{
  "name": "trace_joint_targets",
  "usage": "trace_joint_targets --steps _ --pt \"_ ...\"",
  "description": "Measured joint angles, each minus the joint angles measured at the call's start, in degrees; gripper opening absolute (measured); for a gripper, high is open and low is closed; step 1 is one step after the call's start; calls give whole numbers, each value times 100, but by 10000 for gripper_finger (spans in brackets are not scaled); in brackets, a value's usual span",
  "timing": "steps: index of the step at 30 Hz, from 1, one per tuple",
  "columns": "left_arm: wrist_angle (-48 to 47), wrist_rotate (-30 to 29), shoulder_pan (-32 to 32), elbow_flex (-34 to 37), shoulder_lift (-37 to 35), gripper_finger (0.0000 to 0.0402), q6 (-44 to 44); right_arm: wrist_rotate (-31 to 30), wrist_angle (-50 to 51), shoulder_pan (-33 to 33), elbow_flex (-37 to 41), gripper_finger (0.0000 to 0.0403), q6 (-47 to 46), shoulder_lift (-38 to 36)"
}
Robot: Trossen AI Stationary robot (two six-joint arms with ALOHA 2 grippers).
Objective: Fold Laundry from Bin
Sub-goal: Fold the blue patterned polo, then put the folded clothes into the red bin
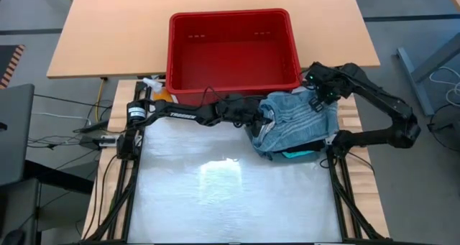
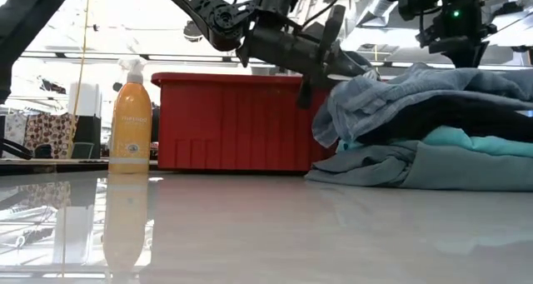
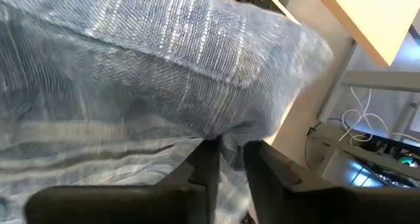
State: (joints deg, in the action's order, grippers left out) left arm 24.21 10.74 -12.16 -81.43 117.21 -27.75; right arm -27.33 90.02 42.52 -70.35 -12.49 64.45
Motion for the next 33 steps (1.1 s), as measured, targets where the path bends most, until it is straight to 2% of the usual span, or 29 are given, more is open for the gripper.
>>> trace_joint_targets --steps 5,11,14,16,19,24,28,33 --pt "-45 0 -2 0 -5 1 17 -206 2 75 -156 139 142 0" --pt "-30 155 -75 0 -5 2 44 -586 1 277 -816 200 532 0" --pt "-29 204 -105 0 -5 2 48 -518 -7 347 -1253 212 291 0" --pt "-28 203 -107 0 -5 2 56 -105 -67 314 -1364 213 -247 -32" --pt "-28 211 -98 0 -5 2 184 294 -302 93 -963 209 -615 -173" --pt "-182 458 -107 2 -10 18 373 278 -825 -600 260 198 -1215 -377" --pt "-647 575 -101 2 -13 64 645 154 -1736 -1088 991 187 -1603 -596" --pt "-1560 1061 -173 11 -264 128 1208 -10 -1931 -1191 1536 174 -1805 -557"
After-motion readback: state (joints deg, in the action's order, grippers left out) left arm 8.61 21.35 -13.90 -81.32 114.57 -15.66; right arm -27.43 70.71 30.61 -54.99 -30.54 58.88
